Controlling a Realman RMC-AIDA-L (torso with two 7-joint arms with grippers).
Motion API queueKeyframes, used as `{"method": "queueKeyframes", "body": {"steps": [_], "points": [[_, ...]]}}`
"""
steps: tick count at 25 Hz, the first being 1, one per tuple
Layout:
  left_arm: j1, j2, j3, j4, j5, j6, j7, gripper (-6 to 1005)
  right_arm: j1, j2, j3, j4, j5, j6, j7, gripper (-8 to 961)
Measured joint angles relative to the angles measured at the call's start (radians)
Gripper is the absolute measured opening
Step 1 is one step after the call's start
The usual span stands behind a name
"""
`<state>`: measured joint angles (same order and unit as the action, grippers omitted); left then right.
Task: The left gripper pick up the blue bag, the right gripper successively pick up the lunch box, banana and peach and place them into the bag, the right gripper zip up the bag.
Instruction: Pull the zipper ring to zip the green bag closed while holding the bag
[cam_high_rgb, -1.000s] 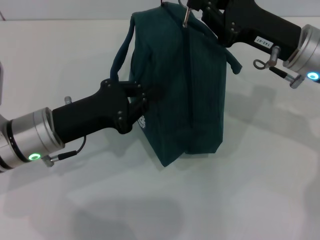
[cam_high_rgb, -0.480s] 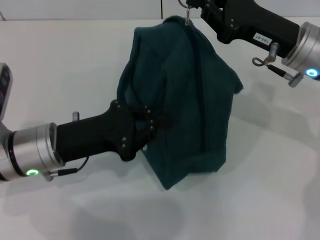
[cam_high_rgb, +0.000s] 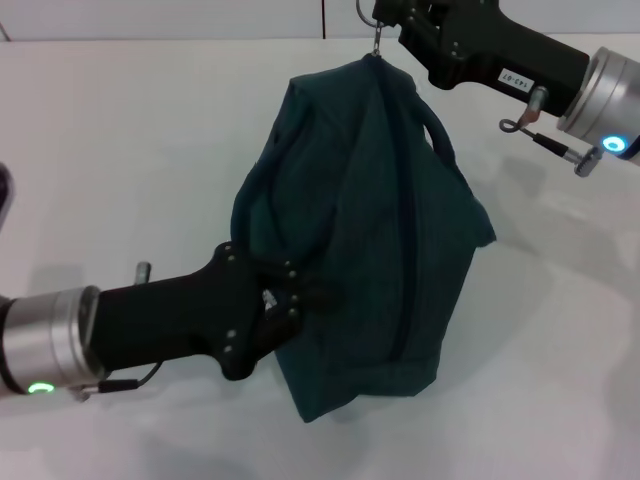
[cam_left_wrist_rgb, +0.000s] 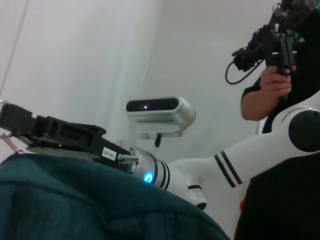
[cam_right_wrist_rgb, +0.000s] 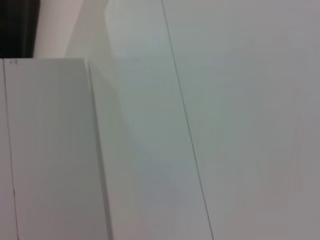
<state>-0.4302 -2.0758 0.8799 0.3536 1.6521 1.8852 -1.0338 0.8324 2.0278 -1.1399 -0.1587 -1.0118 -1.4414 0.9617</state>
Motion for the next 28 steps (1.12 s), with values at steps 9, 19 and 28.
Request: {"method": "queueKeyframes", "body": {"steps": [9, 19, 28], "points": [[0.078, 0.001, -0.203, 0.004, -0.031, -0.072, -0.019, 48, -0.079, 0.0, 0.0, -0.073, 0.019, -0.076, 0.02, 9], [0.098, 0.0, -0.276, 0.047, -0.036, -0.12, -0.03, 170, -0.108, 0.0, -0.016, -0.096, 0.021, -0.097, 0.067, 10], [0.043, -0.006, -0.3, 0.338, -0.009, -0.124, -0.263, 346, -0.104, 0.0, -0.017, -0.095, 0.021, -0.09, 0.069, 10]]}}
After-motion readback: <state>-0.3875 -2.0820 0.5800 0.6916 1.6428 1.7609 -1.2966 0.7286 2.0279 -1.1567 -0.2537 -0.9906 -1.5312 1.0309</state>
